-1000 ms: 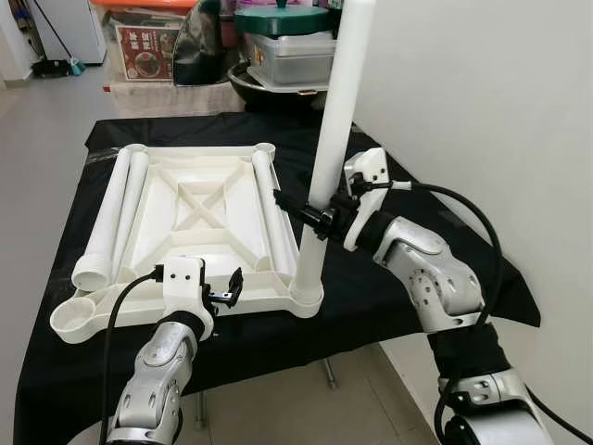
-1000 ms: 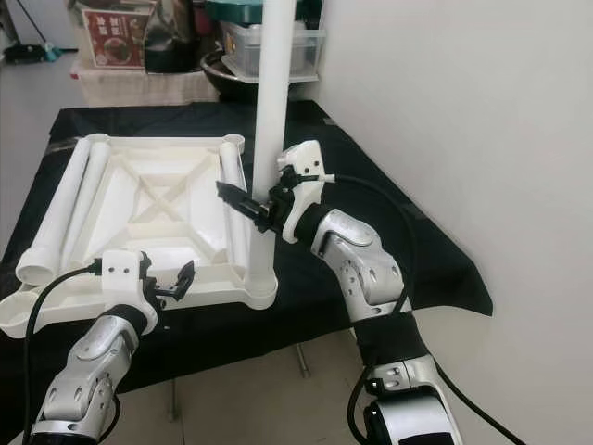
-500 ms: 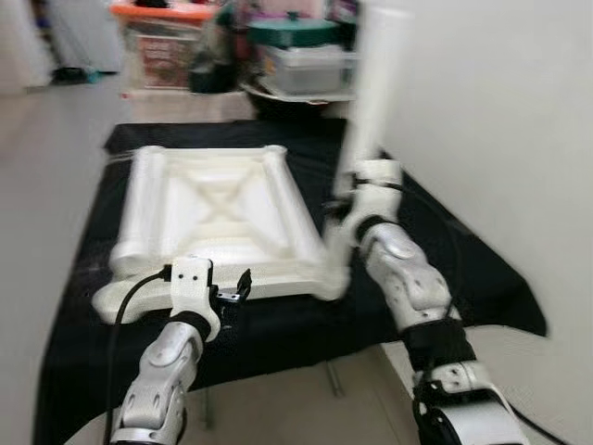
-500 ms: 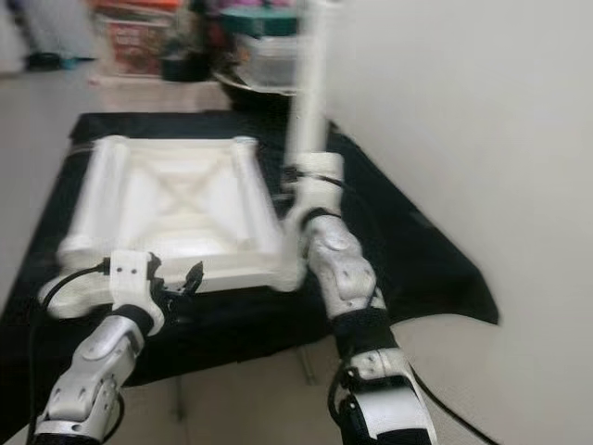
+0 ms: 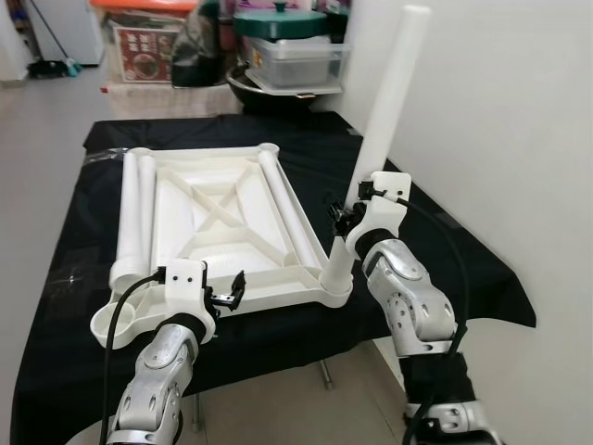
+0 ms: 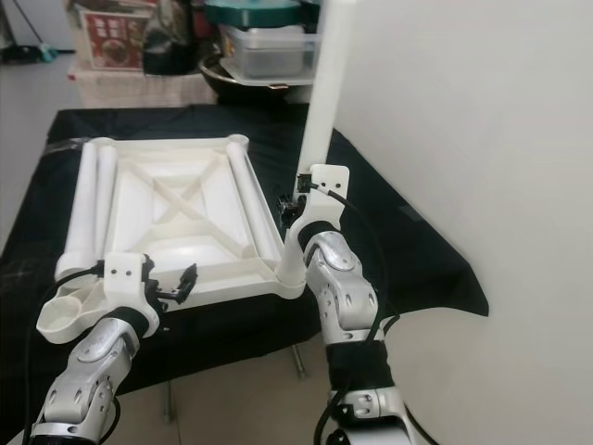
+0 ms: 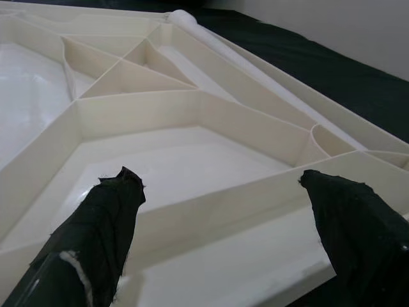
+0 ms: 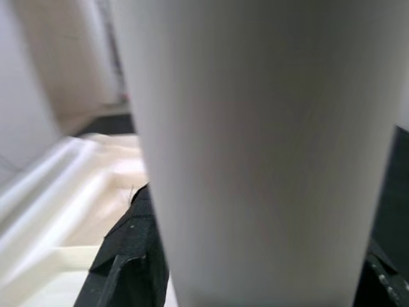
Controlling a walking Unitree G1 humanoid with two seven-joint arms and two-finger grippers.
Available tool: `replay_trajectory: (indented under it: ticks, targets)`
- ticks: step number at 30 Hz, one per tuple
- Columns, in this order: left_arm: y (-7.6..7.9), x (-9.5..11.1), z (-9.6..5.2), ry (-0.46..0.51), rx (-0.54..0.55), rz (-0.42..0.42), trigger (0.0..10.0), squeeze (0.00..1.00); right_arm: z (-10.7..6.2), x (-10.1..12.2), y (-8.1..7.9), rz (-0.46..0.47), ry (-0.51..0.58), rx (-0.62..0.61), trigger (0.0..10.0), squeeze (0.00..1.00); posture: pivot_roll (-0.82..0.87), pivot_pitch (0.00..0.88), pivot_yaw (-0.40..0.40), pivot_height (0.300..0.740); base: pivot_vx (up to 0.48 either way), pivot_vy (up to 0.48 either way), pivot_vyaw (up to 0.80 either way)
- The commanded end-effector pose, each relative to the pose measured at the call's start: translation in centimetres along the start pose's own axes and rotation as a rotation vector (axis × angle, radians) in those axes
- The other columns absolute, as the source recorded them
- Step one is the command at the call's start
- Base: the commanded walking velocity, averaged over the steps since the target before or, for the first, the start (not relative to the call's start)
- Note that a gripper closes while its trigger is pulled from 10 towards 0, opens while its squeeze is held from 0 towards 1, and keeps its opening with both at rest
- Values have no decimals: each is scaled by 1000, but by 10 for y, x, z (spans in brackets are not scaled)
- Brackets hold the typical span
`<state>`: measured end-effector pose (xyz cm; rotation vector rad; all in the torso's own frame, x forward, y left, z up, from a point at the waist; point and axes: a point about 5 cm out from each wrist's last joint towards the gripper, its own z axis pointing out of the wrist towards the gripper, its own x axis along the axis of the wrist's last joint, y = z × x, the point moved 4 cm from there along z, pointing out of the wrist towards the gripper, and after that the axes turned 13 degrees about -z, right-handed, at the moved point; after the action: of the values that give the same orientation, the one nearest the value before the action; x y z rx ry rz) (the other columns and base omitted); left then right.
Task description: Building children table
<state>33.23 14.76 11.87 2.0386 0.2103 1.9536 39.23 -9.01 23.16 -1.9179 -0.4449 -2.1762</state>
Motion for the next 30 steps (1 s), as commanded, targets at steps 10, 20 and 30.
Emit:
replay_trajectory:
  ticks: [10, 20, 30]
  targets:
    - [-2, -2, 0, -5, 8, 7, 10000, 0, -39, 17, -70, -117, 151, 679, 10000, 0, 98, 0, -108, 740, 0, 0, 0]
    - [-2, 1, 0, 3, 14, 5, 10000, 0, 2, -64, -13, -153, -281, 139, 0, 0, 100, 0, -111, 740, 0, 0, 0]
    - [-2, -1, -1, -4, 12, 6, 10000, 0, -19, -79, 34, -51, -366, -306, 314, 0, 93, 0, -100, 740, 0, 0, 0]
